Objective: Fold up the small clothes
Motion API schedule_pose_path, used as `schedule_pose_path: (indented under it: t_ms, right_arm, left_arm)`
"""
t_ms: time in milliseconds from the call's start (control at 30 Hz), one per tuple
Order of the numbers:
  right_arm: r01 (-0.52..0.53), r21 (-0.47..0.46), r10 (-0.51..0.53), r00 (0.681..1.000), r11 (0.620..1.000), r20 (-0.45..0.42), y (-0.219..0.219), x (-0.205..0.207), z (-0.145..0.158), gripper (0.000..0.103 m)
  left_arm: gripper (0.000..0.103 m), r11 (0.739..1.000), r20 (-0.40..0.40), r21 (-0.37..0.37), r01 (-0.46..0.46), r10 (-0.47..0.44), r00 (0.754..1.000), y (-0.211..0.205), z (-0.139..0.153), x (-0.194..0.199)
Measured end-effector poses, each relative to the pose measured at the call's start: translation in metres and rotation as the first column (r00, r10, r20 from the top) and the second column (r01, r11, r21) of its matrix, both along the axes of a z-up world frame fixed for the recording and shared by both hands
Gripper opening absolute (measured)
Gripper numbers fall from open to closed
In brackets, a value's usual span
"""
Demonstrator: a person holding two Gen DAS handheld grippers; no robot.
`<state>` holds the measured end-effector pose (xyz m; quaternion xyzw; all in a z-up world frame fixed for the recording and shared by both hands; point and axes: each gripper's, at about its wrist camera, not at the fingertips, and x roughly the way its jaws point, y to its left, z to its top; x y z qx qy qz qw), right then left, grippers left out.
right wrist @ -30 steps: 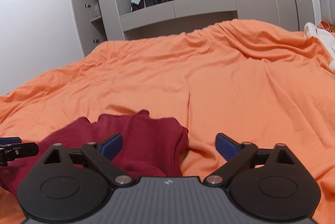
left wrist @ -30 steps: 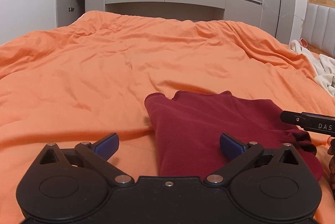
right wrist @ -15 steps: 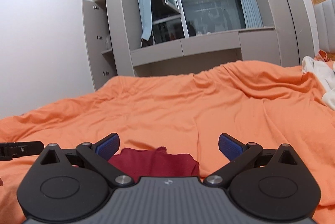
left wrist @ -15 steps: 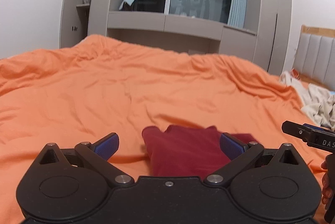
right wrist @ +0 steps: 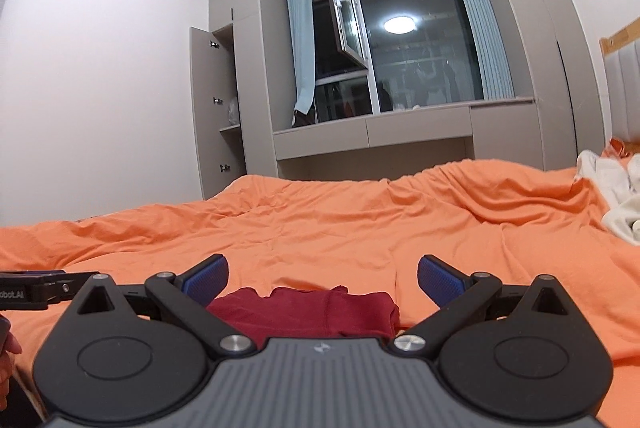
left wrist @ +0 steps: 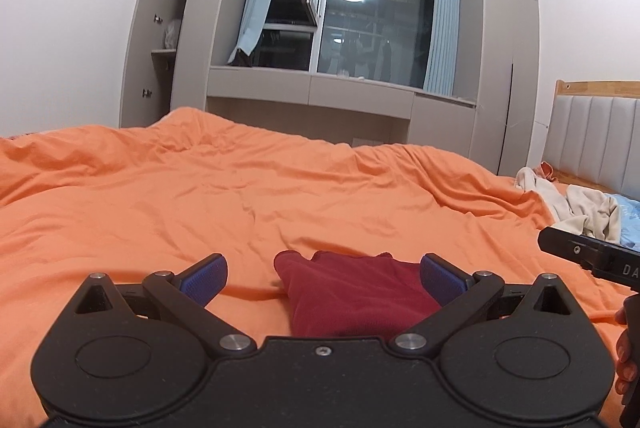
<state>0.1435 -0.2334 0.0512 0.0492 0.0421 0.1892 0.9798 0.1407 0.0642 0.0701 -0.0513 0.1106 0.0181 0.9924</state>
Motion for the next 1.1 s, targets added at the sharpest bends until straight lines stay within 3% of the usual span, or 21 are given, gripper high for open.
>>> schedule_pose_path:
  t_ms: [533,1100]
  right_arm:
    - [0.068,-0.031,-0.068,0.998,0.997,-0.001,-0.007,-0.089,-0.027,0.103]
    - [0.089,-0.069,-0.092,0.994,0.994,-0.052,-0.003,-0.100,-0.036,0.103]
  left_arm:
    - [0.102,0.999,-0.003,0.030,0.019,-0.019,1.000,-0.018,-0.032,-0.073]
    - [0.102,0.997,-0.052,0.051,0.053,-0.051,0.997,-0.024,-0.046,-0.090]
